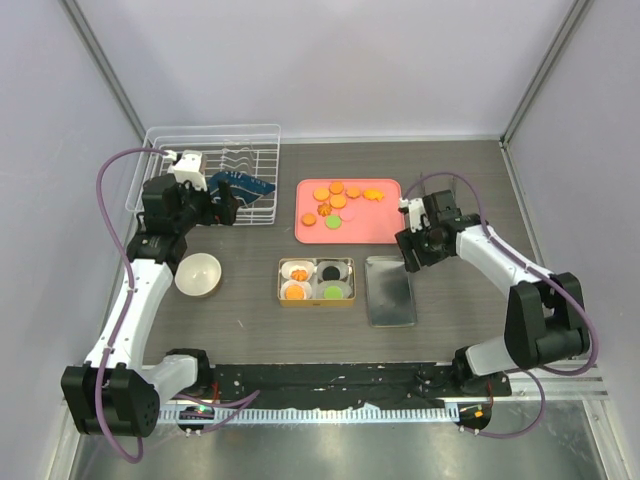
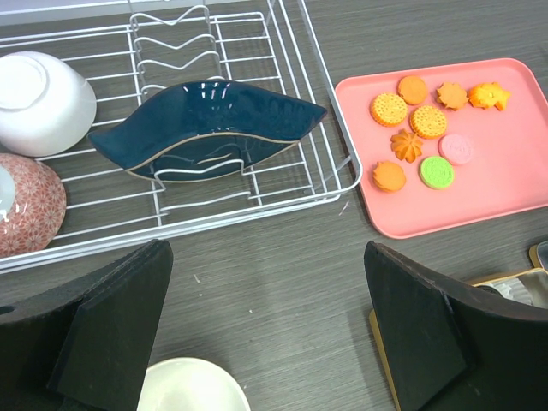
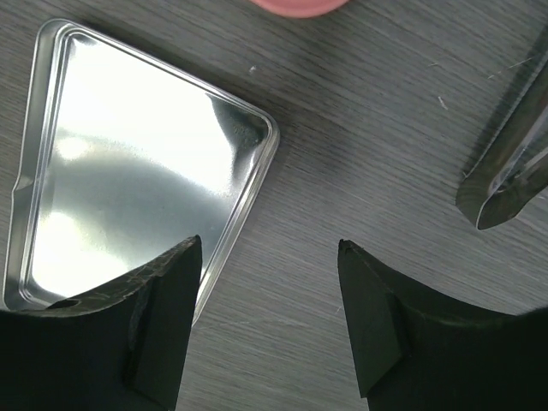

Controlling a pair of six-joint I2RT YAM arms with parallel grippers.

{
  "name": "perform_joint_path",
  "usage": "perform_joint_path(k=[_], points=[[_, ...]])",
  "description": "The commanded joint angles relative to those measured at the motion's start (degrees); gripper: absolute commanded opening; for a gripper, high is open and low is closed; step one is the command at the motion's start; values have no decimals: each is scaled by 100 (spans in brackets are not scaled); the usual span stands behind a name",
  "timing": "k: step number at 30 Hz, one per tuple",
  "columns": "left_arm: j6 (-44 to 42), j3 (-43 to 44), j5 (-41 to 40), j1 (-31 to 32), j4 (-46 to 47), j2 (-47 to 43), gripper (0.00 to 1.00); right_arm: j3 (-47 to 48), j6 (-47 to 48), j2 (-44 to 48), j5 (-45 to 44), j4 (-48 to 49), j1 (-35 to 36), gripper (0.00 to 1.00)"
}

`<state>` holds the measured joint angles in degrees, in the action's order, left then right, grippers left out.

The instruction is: Pack the cookies

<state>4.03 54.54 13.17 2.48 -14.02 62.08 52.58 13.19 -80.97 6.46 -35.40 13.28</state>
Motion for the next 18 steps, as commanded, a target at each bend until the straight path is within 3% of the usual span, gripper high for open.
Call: perform_joint_path(k=[1, 11, 17, 18], points=[[-17, 144, 142, -28, 110, -100, 100, 60, -124, -270, -145, 77, 34, 68], [-8, 109, 142, -28, 137, -74, 100, 200, -194, -946, -312, 138, 298, 60], [-16, 92, 142, -28, 154, -74, 100, 297, -238, -1263, -356, 103, 325, 51], [-25, 83, 133, -28, 154, -65, 100, 306, -238, -1272, -365, 103, 325, 45]])
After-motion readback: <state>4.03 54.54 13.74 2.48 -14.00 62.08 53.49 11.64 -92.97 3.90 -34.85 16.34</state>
